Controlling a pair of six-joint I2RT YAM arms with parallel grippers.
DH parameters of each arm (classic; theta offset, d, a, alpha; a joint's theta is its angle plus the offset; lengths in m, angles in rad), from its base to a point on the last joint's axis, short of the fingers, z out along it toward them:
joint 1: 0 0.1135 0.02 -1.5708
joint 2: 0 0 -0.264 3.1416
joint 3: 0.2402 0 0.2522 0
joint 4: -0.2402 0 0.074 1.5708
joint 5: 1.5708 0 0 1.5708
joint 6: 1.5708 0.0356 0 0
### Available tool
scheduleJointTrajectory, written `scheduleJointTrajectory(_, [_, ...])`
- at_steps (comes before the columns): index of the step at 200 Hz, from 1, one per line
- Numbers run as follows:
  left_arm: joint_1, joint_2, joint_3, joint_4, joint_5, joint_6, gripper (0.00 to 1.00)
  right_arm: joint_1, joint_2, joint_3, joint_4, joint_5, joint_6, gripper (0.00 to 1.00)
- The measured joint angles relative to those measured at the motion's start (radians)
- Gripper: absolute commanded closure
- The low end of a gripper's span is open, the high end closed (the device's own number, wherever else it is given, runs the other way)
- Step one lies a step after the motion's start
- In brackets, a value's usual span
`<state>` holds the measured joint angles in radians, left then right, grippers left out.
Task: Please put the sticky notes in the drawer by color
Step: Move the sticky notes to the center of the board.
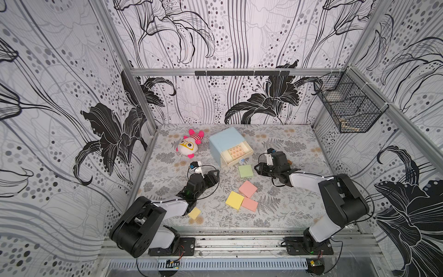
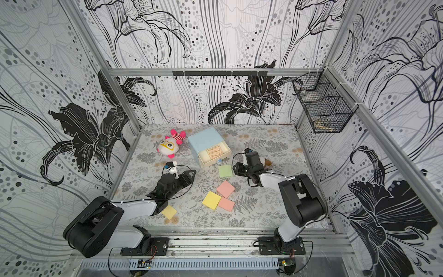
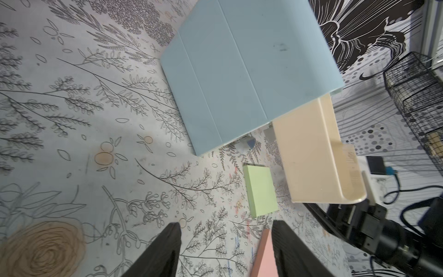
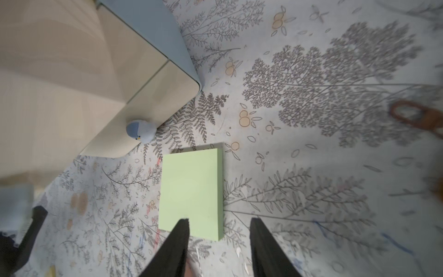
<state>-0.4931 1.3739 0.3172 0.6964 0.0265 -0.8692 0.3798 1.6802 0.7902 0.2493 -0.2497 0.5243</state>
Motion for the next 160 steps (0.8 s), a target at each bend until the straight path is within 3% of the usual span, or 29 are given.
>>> scheduleJointTrajectory(55, [-0.005,-0.078,0.008,-0.04,-0.054,0.021,0.33,-0.006,0.188,0.119,0.072,-0.135,0.039,0.68])
scheduleJointTrajectory(116, [-0.005,-0.025,0.089,-0.135,-0.105,0.126,0.32,0.055,0.191,0.102,0.081,-0.181,0.04,0.71])
scheduleJointTrajectory(160, [-0.005,0.017,0.096,-0.139,-0.106,0.137,0.32,0.112,0.163,0.094,0.041,-0.136,0.031,0.76])
